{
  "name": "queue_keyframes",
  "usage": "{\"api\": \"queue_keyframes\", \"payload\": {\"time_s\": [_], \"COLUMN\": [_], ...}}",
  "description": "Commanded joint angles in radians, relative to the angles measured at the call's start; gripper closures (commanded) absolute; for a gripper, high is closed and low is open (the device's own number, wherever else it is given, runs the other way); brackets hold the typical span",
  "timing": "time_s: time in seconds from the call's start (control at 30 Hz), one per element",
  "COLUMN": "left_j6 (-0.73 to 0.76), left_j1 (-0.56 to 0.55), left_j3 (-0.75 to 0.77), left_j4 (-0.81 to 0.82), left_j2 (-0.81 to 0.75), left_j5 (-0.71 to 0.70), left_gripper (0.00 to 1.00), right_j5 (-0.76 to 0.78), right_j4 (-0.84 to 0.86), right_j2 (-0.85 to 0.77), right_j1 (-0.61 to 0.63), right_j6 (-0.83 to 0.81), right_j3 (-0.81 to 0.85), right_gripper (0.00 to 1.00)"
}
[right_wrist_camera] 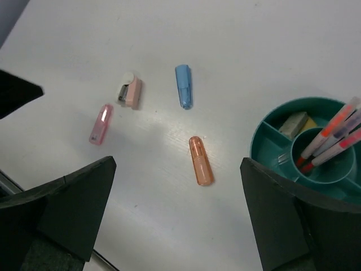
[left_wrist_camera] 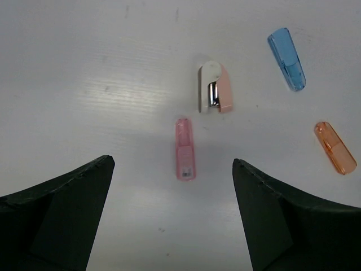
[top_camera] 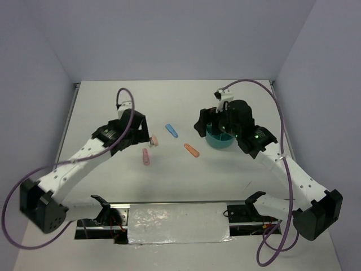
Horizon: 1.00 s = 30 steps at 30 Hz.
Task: Sort the stationery into containers
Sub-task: Pick up the stapler from the center of the board.
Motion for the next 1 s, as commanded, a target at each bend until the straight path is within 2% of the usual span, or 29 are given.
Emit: {"api": "queue_keyframes", "payload": {"time_s": [0.0,0.13,0.27,0.4,0.57,0.7,0.8,0.87,0.97], "left_j6": [-0.067,-0.093,-0.063,0.002,0.005,-0.004,-0.004,0.008,0.040], "left_j1": [0.002,0.005,0.005,0.005,0.011,0.031,0.039,0.047,0.051], "left_j3": [0.085,0.171,0.197,0.209,0.197,0.197,0.173,0.156,0.136], "left_j4": [0.077,0.091,0.160,0.216,0.256,0.255,0.278,0.305,0.348], "left_j2": [0.227,0.454,0.560,0.623,0.686,0.734,0.735,0.737,0.731], "left_j5": [0.068,0.030,-0.007,0.035,0.039,0.031,0.031,0.051,0.103], "left_gripper": [0.01,0.01,0.01,0.01,0.01,0.06,0.14,0.25,0.55], "right_j5": [0.233,0.283,0.243,0.222,0.217,0.203,0.200,0.199,0.194], "right_j4": [-0.080,-0.114,-0.130,-0.130,-0.125,-0.116,-0.119,-0.114,-0.100], "right_j2": [0.013,-0.054,-0.119,-0.131,-0.137,-0.159,-0.174,-0.183,-0.189], "right_j1": [0.077,0.107,0.128,0.163,0.171,0.177,0.180,0.185,0.185], "right_j6": [0.068,0.123,0.131,0.116,0.107,0.114,0.122,0.124,0.133], "right_j3": [-0.041,-0.105,-0.143,-0.176,-0.183,-0.192,-0.189,-0.188,-0.186], "right_gripper": [0.00,0.00,0.00,0.00,0.00,0.00,0.00,0.00,0.00]}}
